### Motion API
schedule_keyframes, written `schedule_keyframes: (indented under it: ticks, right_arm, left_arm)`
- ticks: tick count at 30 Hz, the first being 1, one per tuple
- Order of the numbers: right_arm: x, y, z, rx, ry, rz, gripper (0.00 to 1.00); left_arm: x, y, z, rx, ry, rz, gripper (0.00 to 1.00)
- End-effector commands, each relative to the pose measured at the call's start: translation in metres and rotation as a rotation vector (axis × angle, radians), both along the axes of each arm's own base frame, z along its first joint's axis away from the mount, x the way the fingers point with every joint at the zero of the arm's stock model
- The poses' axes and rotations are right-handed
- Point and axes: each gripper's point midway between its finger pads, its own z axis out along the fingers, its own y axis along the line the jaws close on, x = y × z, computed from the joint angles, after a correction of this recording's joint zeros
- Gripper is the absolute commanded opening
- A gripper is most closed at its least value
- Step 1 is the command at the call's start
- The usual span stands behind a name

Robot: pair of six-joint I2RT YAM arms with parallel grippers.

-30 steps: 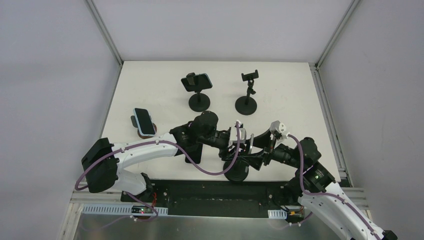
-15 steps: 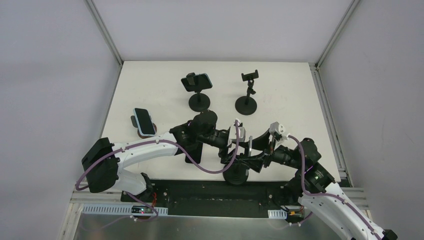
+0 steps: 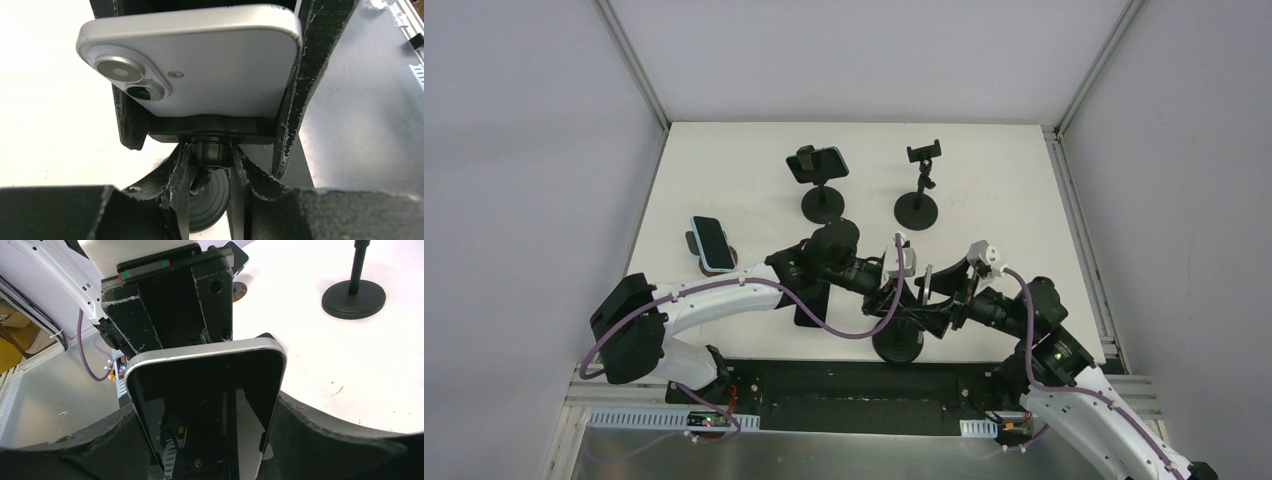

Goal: Remove the phone from the phone stand

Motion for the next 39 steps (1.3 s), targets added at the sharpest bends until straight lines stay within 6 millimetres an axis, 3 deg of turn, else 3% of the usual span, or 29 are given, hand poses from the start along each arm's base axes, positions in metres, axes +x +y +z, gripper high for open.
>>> schedule_keyframes:
  ticks: [1, 3, 5, 7, 9, 22, 34, 39]
  right_arm:
    - [-0.002, 0.001, -0.002, -0.031, 0.016, 0.010, 0.28]
    - [-0.005, 0.002, 0.001, -0.054, 0.012, 0.036, 0.47]
    - [-0.008, 0.004, 0.008, -0.063, 0.006, 0.066, 0.76]
    - [-0.010, 0.007, 0.016, -0.071, 0.008, 0.092, 0.91]
    - [-0.011, 0.011, 0.022, -0.083, 0.017, 0.120, 0.99]
    - [0.004, 0.014, 0.053, -0.111, -0.072, 0.096, 0.99]
    - [0.007, 0.020, 0.021, -0.128, 0.041, 0.100, 0.97]
    - [0.009, 0.024, 0.016, -0.129, 0.077, 0.105, 0.88]
  left_arm:
    - [0.002, -0.007, 0.093, -0.303, -0.136, -0.046, 0.00]
    - [0.007, 0.000, 0.091, -0.299, -0.132, -0.029, 0.00]
    - [0.008, 0.009, 0.091, -0.305, -0.144, -0.026, 0.00]
    - [0.007, 0.015, 0.091, -0.304, -0.140, -0.042, 0.00]
    - [0.007, 0.019, 0.089, -0.300, -0.131, -0.051, 0.00]
    - [-0.002, 0.029, 0.057, -0.242, -0.090, -0.067, 0.00]
    - [0.004, 0.028, 0.047, -0.213, -0.097, -0.040, 0.00]
    - [0.004, 0.027, 0.046, -0.206, -0.096, -0.042, 0.00]
